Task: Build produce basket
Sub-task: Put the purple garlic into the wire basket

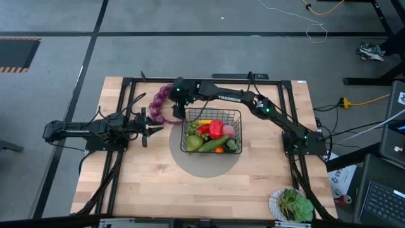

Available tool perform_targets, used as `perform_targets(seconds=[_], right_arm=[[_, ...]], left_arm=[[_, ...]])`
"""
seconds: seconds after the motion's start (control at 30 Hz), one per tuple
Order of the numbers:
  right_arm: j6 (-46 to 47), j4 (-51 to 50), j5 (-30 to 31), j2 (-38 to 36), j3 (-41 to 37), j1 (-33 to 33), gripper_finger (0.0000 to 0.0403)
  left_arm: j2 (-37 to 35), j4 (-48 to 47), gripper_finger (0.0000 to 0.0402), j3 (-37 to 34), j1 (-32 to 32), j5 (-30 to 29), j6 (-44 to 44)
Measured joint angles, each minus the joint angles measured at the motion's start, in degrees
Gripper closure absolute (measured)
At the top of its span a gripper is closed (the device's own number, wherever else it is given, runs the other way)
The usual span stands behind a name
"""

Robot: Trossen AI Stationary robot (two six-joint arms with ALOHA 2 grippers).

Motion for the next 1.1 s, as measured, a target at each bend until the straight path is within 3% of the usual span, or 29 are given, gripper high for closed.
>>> perform_targets(seconds=[0.17, 0.27, 0.47, 0.73, 0.83, 0.9, 1.1], right_arm=[[3.0, -2.8, 0.7, -4.9, 0.0, -2.5, 0.0176], [4.4, -7.5, -2.6, -8.6, 0.0, -3.6, 0.0176], [4.3, -26.1, -6.5, -16.8, 0.0, -3.8, 0.0186], [4.8, -48.5, -6.0, -26.8, 0.0, -0.2, 0.0235], [7.0, -54.1, -0.9, -29.8, -0.1, 1.9, 0.0255], [9.1, -53.1, 3.0, -32.5, -1.8, 3.3, 0.0271], [14.2, -53.4, 3.6, -44.8, -15.0, 5.2, 0.0326]], left_arm=[[0.0, 0.0, 0.0305, 0.0, 0.0, 0.0, 0.0], [0.0, 0.0, 0.0305, 0.0, 0.0, 0.0, 0.0], [0.0, 0.0, 0.0305, 0.0, 0.0, -0.2, 0.0], [0.0, 0.0, 0.0305, 0.0, 0.0, -0.2, 0.0], [0.0, 0.0, 0.0305, 0.0, 0.0, -0.2, 0.0], [0.0, 0.0, 0.0305, 0.0, 0.0, -0.2, 0.0], [0.0, 0.0, 0.0305, 0.0, 0.0, -0.2, 0.0]])
